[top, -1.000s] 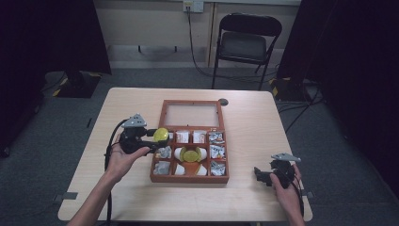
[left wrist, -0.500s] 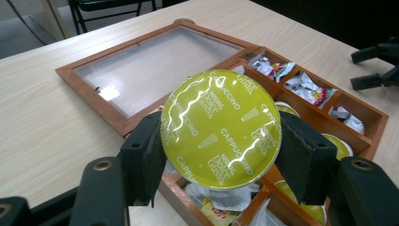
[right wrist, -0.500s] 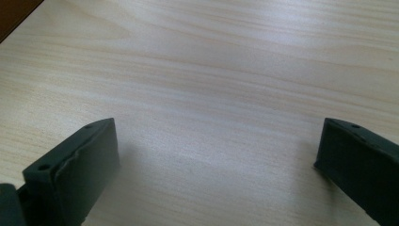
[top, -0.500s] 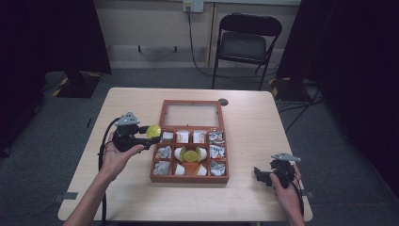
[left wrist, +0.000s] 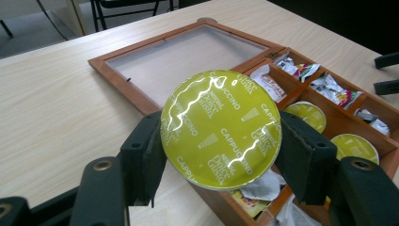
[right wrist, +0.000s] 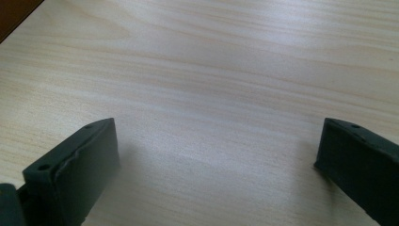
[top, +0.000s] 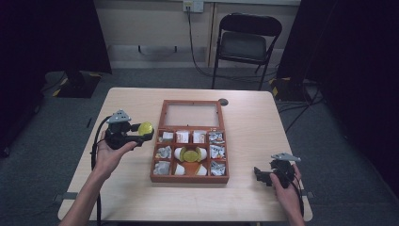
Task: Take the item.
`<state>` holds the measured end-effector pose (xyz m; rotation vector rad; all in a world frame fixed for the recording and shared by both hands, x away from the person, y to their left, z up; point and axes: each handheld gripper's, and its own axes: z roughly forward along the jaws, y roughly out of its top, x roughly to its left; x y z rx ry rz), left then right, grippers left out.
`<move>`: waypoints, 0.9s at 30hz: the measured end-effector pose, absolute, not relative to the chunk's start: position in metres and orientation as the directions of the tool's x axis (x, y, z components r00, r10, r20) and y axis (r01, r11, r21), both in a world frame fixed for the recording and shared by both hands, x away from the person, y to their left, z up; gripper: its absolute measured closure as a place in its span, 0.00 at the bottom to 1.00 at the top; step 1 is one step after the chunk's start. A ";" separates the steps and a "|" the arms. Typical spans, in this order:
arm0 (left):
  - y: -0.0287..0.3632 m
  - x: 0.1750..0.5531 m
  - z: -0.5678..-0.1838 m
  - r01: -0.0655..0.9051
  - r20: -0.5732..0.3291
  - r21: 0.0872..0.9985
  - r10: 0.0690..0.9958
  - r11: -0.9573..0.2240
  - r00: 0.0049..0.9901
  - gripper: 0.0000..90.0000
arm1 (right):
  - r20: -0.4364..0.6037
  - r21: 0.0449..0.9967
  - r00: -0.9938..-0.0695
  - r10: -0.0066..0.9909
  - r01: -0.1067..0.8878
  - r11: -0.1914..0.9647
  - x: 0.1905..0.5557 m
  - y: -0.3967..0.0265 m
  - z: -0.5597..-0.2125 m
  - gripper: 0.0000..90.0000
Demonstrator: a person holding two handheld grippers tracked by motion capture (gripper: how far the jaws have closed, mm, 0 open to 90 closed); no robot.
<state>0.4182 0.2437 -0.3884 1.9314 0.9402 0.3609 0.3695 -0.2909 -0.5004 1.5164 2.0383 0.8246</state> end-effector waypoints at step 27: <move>0.268 0.428 -0.407 0.530 -0.152 0.813 0.791 -0.240 0.592 0.42 | -0.014 0.703 -0.281 0.960 0.680 0.209 0.370 -0.291 -0.500 0.00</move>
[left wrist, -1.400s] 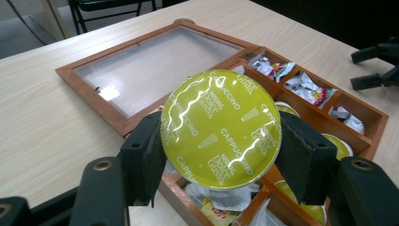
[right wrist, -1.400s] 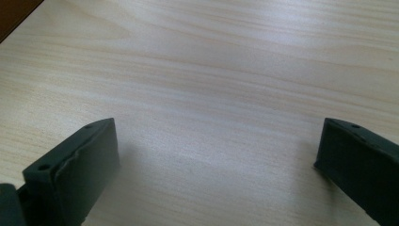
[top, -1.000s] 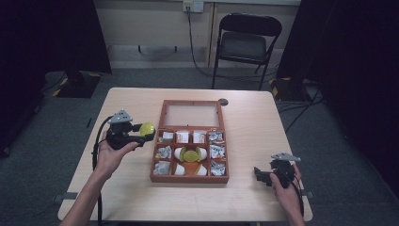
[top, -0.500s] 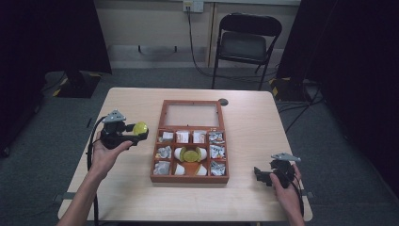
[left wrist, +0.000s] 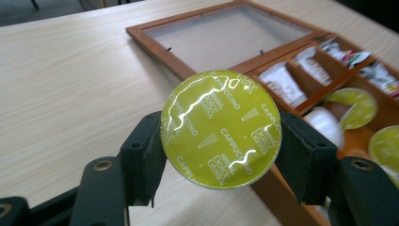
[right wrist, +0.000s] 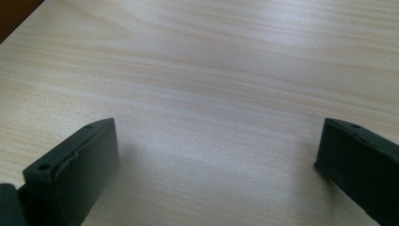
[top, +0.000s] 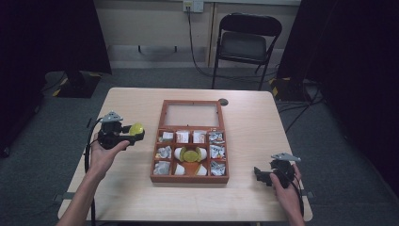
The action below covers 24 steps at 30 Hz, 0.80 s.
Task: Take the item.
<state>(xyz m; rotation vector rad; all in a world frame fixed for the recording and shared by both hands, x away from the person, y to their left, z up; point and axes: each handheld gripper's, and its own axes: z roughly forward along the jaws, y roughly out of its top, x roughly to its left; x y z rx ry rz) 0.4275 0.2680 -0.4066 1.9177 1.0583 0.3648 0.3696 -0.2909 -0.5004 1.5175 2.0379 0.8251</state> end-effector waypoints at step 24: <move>0.278 0.448 -0.465 0.639 -0.099 0.704 0.849 -0.309 0.519 0.42 | -0.014 0.703 -0.285 0.959 0.679 0.212 0.370 -0.291 -0.500 0.00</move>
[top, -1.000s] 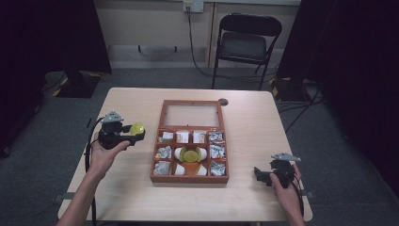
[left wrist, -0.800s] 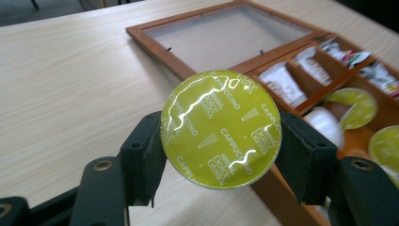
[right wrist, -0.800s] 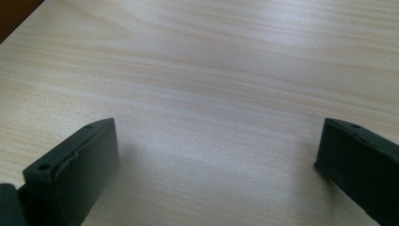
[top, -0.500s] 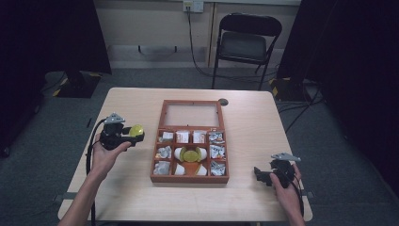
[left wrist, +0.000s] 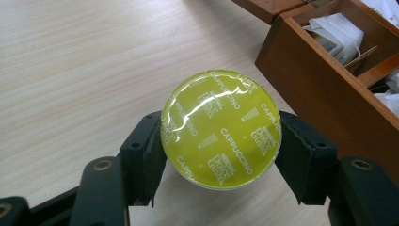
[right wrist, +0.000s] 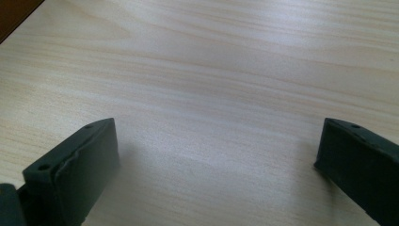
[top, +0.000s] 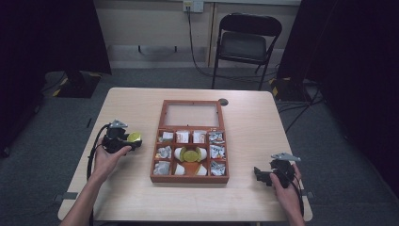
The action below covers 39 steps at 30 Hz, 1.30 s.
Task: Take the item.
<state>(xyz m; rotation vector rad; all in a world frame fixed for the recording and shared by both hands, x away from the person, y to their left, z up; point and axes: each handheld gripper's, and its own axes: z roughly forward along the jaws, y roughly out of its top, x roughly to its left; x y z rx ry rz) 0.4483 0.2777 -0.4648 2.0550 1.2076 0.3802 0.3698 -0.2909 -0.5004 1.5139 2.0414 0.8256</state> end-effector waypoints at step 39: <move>0.277 0.450 -0.472 0.657 -0.120 0.705 0.869 -0.266 0.481 0.25 | -0.014 0.703 -0.287 0.958 0.678 0.213 0.370 -0.291 -0.500 0.00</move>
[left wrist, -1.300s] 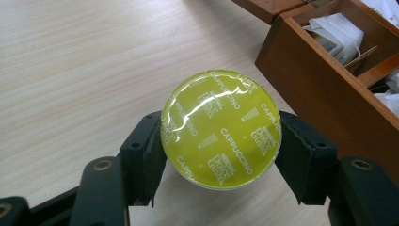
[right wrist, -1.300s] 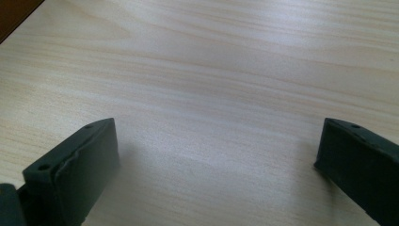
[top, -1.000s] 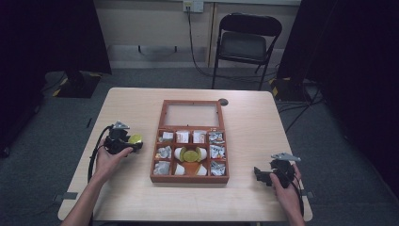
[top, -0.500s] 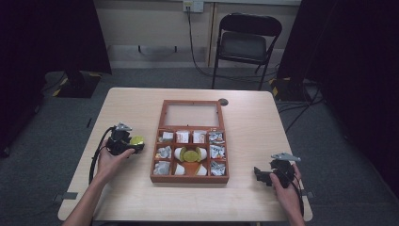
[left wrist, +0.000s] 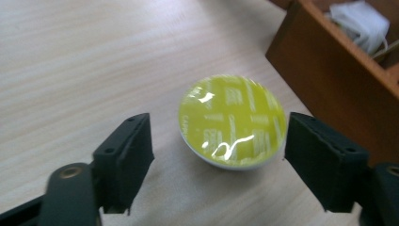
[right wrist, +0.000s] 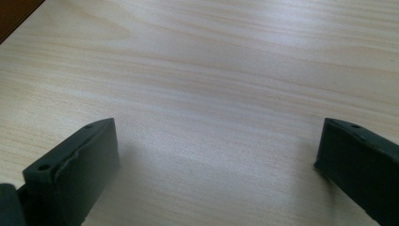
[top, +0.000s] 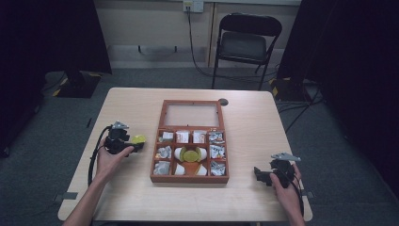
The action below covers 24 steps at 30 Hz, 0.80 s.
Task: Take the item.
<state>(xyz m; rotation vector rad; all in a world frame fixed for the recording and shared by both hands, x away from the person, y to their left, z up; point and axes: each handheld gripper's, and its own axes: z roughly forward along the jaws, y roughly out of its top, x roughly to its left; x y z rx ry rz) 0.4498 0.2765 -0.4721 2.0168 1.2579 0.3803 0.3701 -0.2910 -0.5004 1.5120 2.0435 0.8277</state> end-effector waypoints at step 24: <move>0.299 0.419 -0.437 0.581 -0.151 0.788 0.851 -0.204 0.503 0.19 | -0.016 0.703 -0.291 0.957 0.677 0.218 0.371 -0.291 -0.500 0.00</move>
